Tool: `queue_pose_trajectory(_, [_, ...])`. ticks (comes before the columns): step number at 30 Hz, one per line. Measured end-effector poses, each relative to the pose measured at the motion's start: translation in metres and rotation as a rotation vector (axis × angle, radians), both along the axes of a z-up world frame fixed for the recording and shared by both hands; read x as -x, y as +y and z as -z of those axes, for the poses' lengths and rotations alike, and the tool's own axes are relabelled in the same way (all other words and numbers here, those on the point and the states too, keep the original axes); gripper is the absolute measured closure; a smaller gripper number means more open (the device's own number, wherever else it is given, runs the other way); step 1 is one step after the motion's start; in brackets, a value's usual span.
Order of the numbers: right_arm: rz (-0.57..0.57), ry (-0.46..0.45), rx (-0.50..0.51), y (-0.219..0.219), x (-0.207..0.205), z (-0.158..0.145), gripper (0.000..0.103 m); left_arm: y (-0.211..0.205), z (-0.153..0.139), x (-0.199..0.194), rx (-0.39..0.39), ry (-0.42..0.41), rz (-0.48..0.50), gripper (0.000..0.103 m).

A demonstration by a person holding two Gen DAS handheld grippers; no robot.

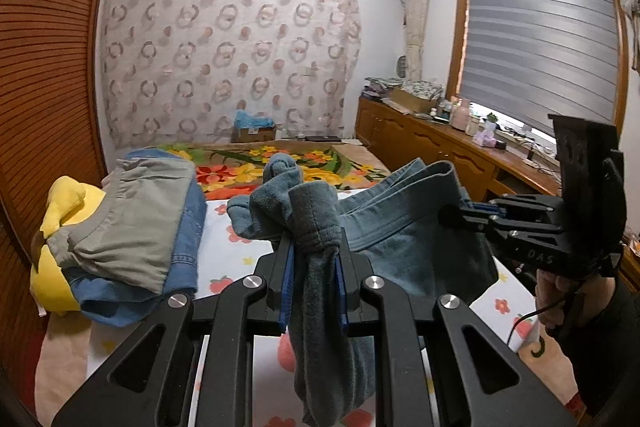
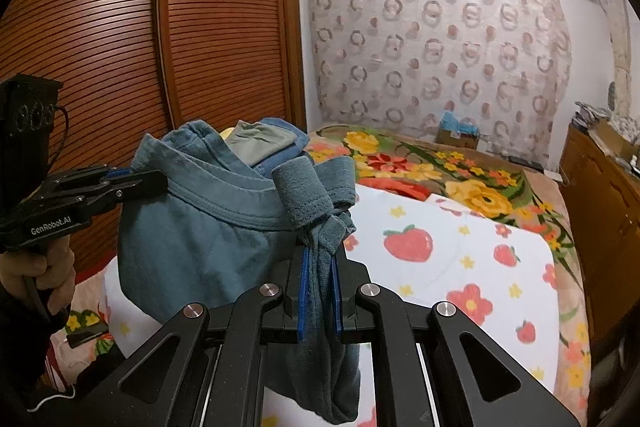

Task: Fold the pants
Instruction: 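Carry the lifted teal shorts with both tools over the stack of folded clothes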

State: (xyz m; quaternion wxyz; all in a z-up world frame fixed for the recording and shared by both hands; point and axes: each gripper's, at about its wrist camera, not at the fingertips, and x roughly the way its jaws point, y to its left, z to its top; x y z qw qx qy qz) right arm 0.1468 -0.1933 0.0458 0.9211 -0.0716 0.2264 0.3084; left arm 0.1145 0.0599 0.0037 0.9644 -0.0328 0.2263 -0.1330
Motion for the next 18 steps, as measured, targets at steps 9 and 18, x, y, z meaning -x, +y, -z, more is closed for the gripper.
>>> queue_pose_trajectory(9, [-0.043, -0.009, 0.008, 0.009, -0.041, -0.005, 0.094, 0.014, -0.002, -0.023, 0.004, 0.007, -0.050, 0.085])
queue_pose_trajectory(18, [-0.089, -0.020, 0.026, 0.022, -0.084, -0.013, 0.094, 0.035, -0.007, -0.050, 0.009, 0.010, -0.103, 0.085])
